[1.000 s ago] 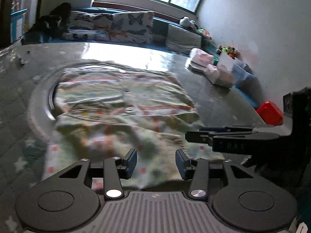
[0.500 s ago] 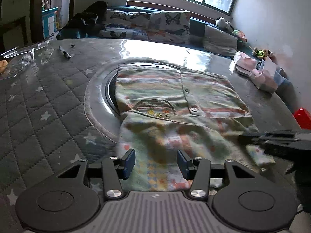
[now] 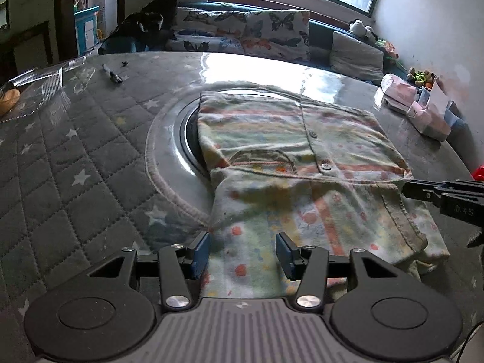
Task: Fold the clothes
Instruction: 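Grasp the shirt hem with both tools and fold it toward the collar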
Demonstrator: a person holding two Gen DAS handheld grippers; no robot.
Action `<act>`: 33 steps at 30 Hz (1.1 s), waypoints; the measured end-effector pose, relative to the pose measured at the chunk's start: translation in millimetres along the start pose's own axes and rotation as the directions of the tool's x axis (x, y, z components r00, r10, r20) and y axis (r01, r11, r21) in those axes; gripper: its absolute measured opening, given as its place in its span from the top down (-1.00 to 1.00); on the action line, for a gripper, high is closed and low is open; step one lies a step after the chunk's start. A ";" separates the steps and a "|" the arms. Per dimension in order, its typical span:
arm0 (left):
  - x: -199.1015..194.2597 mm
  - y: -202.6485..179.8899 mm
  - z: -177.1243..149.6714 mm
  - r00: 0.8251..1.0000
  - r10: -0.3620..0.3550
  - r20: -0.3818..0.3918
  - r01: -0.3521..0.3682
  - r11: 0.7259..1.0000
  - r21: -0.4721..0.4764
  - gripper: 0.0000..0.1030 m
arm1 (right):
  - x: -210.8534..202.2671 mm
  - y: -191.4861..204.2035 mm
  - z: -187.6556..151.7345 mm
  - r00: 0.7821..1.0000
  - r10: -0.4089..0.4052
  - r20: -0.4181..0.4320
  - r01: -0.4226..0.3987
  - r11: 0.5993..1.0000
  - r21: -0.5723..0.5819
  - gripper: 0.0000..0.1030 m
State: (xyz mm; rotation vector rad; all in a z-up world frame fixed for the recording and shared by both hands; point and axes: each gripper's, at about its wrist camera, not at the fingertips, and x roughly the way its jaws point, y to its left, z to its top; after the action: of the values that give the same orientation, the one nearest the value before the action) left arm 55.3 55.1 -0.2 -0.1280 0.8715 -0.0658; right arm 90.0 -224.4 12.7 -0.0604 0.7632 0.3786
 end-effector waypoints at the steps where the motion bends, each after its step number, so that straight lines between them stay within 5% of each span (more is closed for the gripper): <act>1: 1.4 -1.9 2.4 1.000 -0.001 0.002 0.001 1.000 0.001 0.00 | 0.4 0.7 0.4 1.000 0.011 0.000 -0.011 1.000 -0.004 0.71; 8: 18.8 -11.9 12.2 1.000 -0.008 -0.009 0.008 1.000 0.026 0.00 | 12.8 -1.8 -8.5 0.997 0.025 -0.072 -0.025 1.000 0.001 0.66; 11: 23.1 -14.9 12.1 1.000 -0.002 -0.014 0.003 0.999 0.046 -0.04 | 2.5 0.6 -10.9 0.997 0.032 -0.068 -0.034 0.999 -0.022 0.42; 33: 2.8 -59.9 -17.2 1.000 -0.012 -0.014 0.015 0.979 0.205 -0.21 | -17.1 19.6 -38.7 0.995 0.054 -0.083 -0.062 0.993 -0.097 0.33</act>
State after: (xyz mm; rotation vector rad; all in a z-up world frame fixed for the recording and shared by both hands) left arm 43.6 -6.1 -4.9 0.0603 0.8713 -0.1689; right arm 46.1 -218.8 -2.0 -0.1481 0.8267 0.4716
